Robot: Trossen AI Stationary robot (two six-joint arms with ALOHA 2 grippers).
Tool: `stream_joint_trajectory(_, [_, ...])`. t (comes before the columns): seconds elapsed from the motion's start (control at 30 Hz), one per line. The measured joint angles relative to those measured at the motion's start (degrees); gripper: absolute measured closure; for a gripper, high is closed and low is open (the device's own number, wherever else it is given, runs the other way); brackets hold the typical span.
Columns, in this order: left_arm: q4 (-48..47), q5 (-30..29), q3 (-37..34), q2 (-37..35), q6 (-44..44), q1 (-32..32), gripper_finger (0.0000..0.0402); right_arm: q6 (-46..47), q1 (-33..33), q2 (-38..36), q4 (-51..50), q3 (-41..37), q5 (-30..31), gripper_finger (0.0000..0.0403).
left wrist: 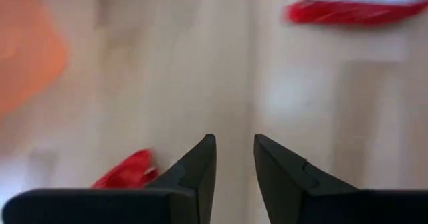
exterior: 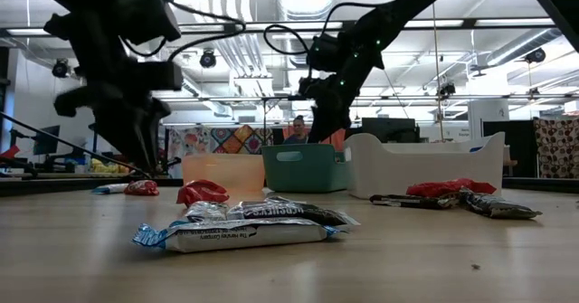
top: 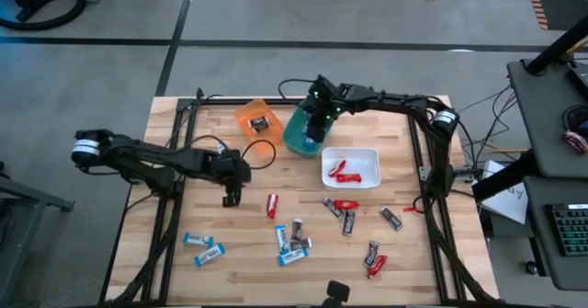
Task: Sort candy
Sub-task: Put the white chocolate bar into the green bin, then put the red chocolate bar into the white bin
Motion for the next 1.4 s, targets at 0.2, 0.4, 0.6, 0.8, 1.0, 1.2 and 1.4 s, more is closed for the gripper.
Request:
stream_joint_trajectory(0.2, [-1.6,-2.4,0.6,0.9,-2.4,0.0,0.0323,1.5,0.0,0.2,0.5,0.0,0.0,0.0325])
stream_joint_trajectory(0.4, [-1.6,1.2,0.6,0.5,-1.0,0.0,0.0323,2.0,-0.2,-0.2,-0.5,0.1,0.5,0.0259])
stream_joint_trajectory(0.6, [-1.9,-3.4,0.6,0.5,-1.7,0.2,0.0305,2.0,-0.2,-2.8,-3.7,0.1,0.5,0.0235])
stream_joint_trajectory(0.8, [-2.3,-15.2,2.0,0.9,-18.9,1.0,0.0267,2.0,0.0,-7.2,-8.2,0.1,0.5,0.0236])
stream_joint_trajectory(1.0, [-4.6,-16.0,2.9,1.5,-41.3,1.7,0.0229,2.4,0.6,-10.4,-8.6,0.0,0.5,0.0233])
stream_joint_trajectory(1.2, [-4.7,-17.2,2.3,4.4,-48.7,1.7,0.0221,2.1,1.6,-11.6,-8.5,0.0,0.5,0.0232])
stream_joint_trajectory(1.4, [-4.4,-19.8,2.3,9.0,-49.6,1.9,0.0221,2.4,2.7,-11.6,-8.6,0.0,0.5,0.023])
